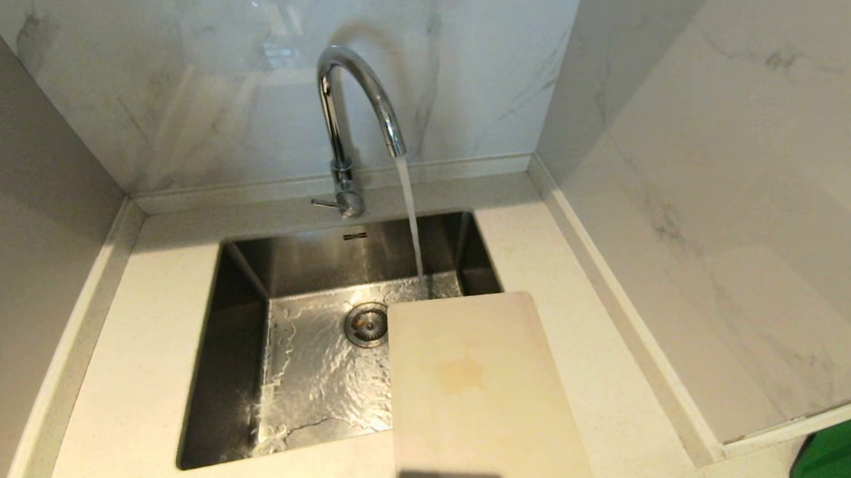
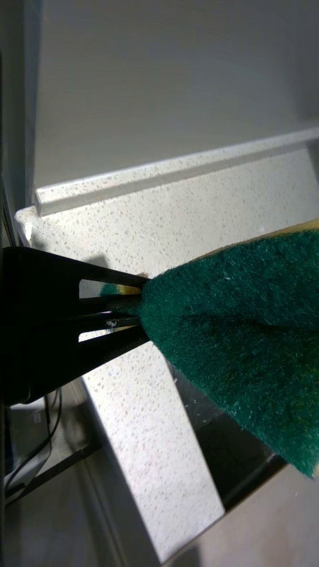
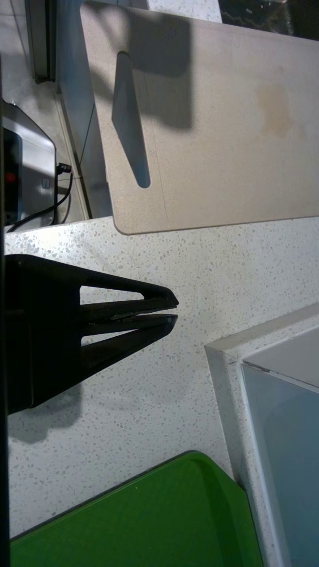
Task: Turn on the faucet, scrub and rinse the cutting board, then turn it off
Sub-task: Pick up the cutting board
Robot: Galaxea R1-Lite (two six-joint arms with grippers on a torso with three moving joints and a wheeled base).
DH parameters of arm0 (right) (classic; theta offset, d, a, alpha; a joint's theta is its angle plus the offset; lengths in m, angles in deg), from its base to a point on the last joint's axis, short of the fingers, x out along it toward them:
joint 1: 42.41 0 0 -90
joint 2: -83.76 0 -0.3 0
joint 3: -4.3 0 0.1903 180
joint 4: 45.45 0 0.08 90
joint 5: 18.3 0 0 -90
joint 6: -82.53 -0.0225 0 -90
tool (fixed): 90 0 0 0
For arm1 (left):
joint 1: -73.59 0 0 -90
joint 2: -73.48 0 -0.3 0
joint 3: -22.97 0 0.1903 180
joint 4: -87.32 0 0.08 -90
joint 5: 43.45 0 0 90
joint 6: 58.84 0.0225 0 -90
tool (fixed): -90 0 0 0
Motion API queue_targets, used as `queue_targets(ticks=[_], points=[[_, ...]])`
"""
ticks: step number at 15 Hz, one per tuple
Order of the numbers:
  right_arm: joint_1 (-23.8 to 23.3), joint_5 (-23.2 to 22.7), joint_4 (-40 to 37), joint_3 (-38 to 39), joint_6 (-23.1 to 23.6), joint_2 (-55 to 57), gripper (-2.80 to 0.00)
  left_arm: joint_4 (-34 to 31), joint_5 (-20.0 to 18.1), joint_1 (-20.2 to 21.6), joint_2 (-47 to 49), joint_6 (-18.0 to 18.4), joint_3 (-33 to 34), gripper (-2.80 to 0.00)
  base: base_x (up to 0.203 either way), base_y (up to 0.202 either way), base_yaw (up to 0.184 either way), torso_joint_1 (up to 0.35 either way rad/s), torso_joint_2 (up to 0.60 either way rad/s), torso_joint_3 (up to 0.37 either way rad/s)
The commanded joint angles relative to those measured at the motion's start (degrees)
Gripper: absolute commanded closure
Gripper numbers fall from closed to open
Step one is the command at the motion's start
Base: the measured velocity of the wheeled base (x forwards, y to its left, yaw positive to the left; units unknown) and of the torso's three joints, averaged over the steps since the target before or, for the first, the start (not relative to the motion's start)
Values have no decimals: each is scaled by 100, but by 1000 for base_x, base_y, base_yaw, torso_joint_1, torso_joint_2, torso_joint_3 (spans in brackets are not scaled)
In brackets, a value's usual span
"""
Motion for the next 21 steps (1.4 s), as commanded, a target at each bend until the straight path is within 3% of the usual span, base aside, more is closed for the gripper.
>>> queue_targets(ticks=[1,3,4,21], points=[[1,-2,-6,0,-1,4,0,0,112,1,-134,-58,103,0,0,0,0,0,0,0],[1,-2,-6,0,-1,4,0,-81,514,1,-133,-194,218,0,0,0,0,0,0,0],[1,-2,-6,0,-1,4,0,-162,687,1,-133,-442,196,0,0,0,0,0,0,0],[1,-2,-6,0,-1,4,0,-152,730,1,-134,-578,197,0,0,0,0,0,0,0]])
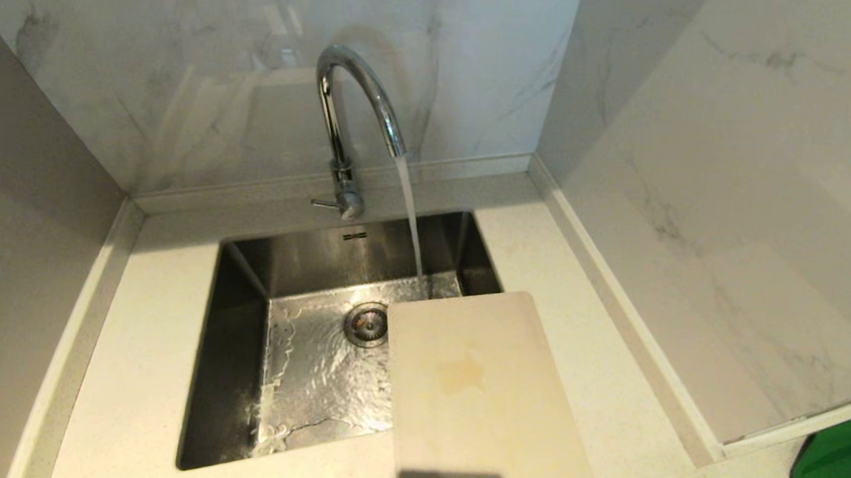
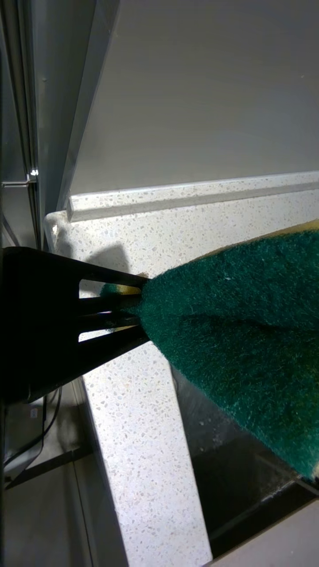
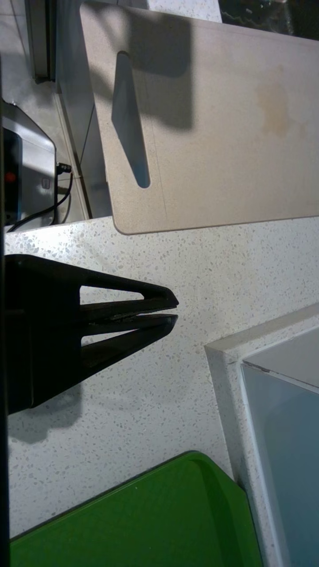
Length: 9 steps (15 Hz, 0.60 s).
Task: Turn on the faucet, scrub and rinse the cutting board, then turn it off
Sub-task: Pick up the cutting board
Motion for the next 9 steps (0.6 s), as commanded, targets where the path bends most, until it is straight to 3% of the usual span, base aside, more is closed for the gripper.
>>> queue_targets(ticks=[1,9], points=[[1,-4,-6,0,-1,4,0,6,9,1,16,-38,-1,0,0,0,0,0,0,0],[1,-4,-6,0,-1,4,0,-43,-35,1,16,-26,-17,0,0,0,0,0,0,0]])
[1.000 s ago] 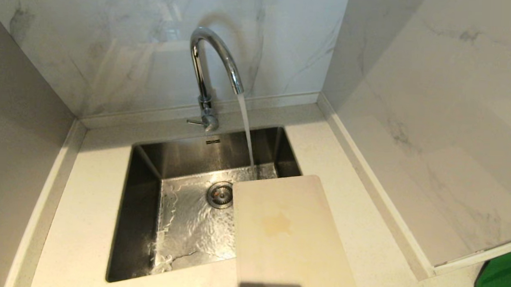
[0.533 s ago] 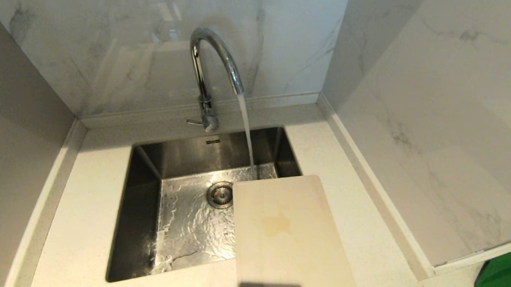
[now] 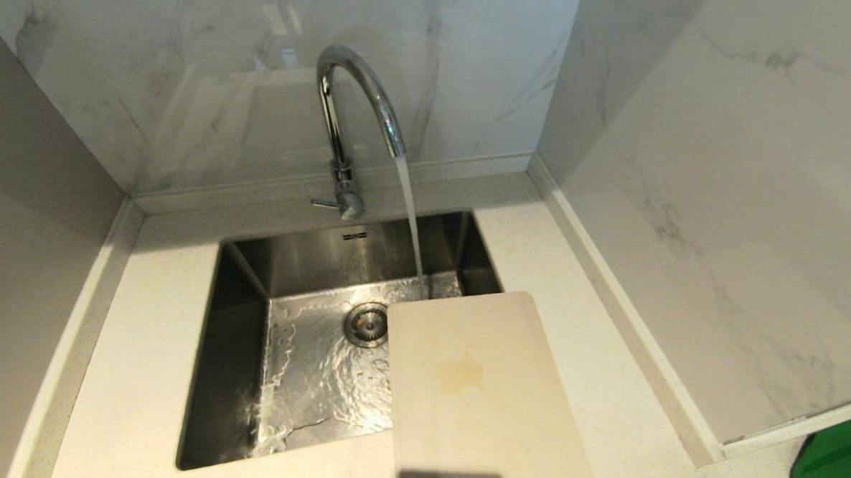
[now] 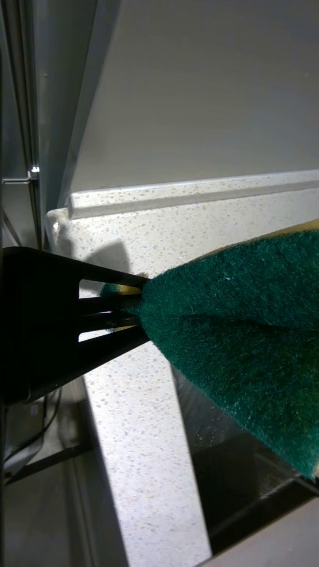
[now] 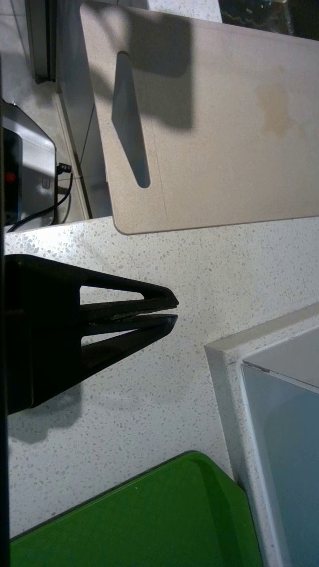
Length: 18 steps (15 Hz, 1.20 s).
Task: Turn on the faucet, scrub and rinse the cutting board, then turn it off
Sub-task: Pick up the cutting board
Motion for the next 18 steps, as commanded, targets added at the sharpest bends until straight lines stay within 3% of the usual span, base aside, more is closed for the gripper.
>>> queue_targets(ticks=[1,6,18], points=[[1,-4,-5,0,-4,4,0,-52,-81,1,13,147,-23,0,0,0,0,0,0,0],[1,-4,-5,0,-4,4,0,-6,-16,1,13,46,8,0,-10,0,-2,2,0,0],[1,-13,-5,0,13,4,0,-2,19,1,13,-46,1,0,-185,0,-2,2,3,3]])
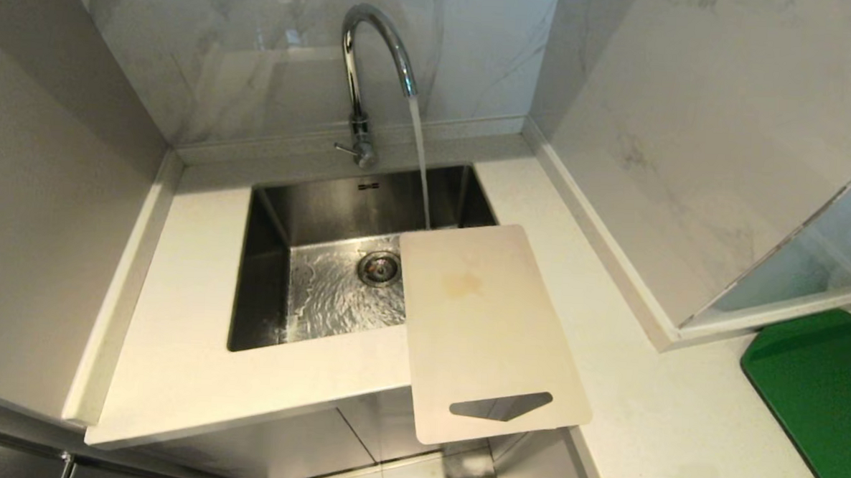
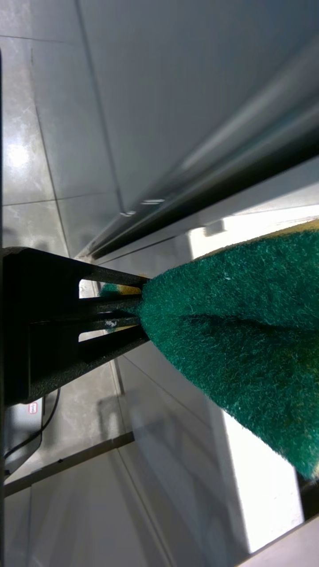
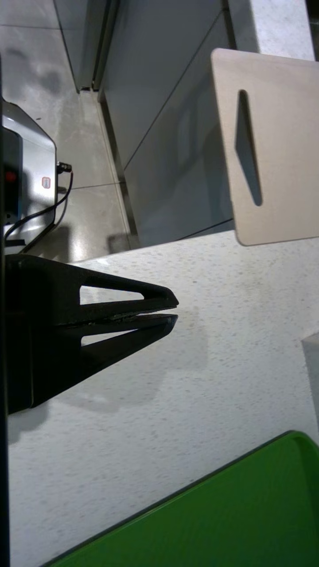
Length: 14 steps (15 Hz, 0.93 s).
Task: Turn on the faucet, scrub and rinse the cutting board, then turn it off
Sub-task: Pick up the cutting board
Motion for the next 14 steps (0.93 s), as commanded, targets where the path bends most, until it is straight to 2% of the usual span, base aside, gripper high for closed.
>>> queue_targets(ticks=[1,2,5,8,10,12,14], points=[[1,-2,-5,0,1,4,0,-4,2,4,7,-2,-4,0,-129,0,-27,1,1,2],[1,15,-1,0,31,4,0,-4,2,4,7,-2,-4,0,-153,0,55,-1,-7,1],[-3,42,-83,-53,248,69,0,-4,2,4,7,-2,-4,0,0,0,0,9,0,-2],[0,92,-158,-514,62,447,0,-4,2,4,7,-2,-4,0,0,0,0,0,0,0],[0,29,-200,-1357,-611,1521,0,-4,2,4,7,-2,-4,0,0,0,0,0,0,0],[6,-4,-355,-2578,-1664,3280,0,-4,2,4,7,-2,-4,0,0,0,0,0,0,0],[111,-117,-918,-3884,-2875,4906,0,-4,2,4,7,-2,-4,0,0,0,0,0,0,0]])
